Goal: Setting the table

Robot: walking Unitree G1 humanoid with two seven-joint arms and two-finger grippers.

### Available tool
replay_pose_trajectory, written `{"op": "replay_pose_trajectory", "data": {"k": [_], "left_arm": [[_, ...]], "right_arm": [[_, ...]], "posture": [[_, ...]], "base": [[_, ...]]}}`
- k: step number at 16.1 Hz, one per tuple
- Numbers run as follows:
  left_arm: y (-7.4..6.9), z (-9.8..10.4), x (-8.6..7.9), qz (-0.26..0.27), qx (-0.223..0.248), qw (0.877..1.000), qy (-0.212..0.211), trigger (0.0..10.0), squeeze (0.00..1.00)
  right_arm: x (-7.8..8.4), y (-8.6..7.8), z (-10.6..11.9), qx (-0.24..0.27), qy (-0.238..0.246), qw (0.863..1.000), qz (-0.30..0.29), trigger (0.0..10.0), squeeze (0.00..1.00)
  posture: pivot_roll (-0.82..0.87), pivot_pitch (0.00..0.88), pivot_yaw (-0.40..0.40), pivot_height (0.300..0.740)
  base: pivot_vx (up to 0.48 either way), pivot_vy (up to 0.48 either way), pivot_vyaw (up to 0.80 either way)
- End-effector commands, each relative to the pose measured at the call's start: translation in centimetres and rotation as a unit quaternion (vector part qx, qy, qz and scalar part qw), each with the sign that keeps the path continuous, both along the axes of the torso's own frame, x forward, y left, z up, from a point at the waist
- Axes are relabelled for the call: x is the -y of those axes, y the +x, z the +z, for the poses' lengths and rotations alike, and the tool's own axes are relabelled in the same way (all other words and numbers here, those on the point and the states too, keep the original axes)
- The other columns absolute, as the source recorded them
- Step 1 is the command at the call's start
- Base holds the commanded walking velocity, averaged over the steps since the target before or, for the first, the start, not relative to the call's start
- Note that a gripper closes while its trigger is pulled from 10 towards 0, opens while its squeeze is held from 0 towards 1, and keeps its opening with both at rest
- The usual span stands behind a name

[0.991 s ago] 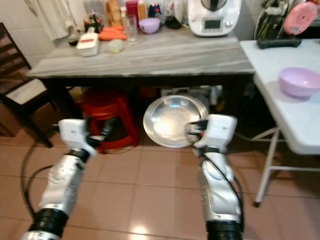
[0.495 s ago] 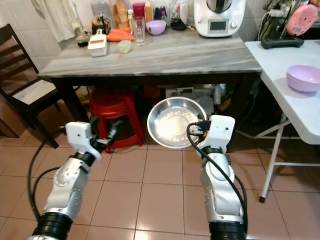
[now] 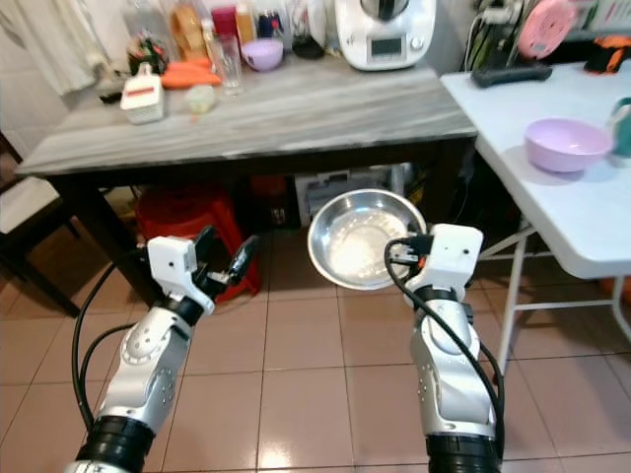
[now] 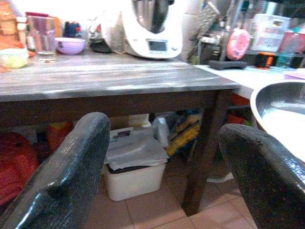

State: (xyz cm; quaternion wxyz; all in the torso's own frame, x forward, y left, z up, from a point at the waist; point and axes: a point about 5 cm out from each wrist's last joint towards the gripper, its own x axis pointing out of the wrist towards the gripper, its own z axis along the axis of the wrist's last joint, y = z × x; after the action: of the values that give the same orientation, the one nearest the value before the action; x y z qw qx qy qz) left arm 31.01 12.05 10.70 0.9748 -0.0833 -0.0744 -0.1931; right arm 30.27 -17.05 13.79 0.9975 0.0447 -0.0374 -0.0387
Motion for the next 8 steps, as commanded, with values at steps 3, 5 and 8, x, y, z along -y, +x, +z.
{"op": "replay_pose_trajectory", "data": {"k": [3, 5, 8], "left_arm": [[0.09, 0.23, -1.25, 0.017, 0.005, 1.000, 0.010, 10.0, 0.00], [0.10, 0.27, -1.22, 0.016, 0.006, 1.000, 0.010, 10.0, 0.00], [0.05, 0.49, -0.35, 0.002, 0.011, 1.000, 0.008, 10.0, 0.00]], "right_arm": [[-1.73, 0.33, 1.15, 0.023, -0.002, 0.999, 0.033, 10.0, 0.00], [-1.67, 0.36, 1.24, 0.024, -0.002, 0.999, 0.031, 10.0, 0.00], [-1.29, 0.34, 1.10, 0.021, 0.000, 1.000, 0.022, 10.0, 0.00]], "posture": [[-0.11, 0.028, 0.082, 0.740], [-0.11, 0.028, 0.082, 0.740], [-0.12, 0.025, 0.084, 0.740]], "base": [[0.480, 0.000, 0.00], [0.480, 0.000, 0.00], [0.480, 0.000, 0.00]]}}
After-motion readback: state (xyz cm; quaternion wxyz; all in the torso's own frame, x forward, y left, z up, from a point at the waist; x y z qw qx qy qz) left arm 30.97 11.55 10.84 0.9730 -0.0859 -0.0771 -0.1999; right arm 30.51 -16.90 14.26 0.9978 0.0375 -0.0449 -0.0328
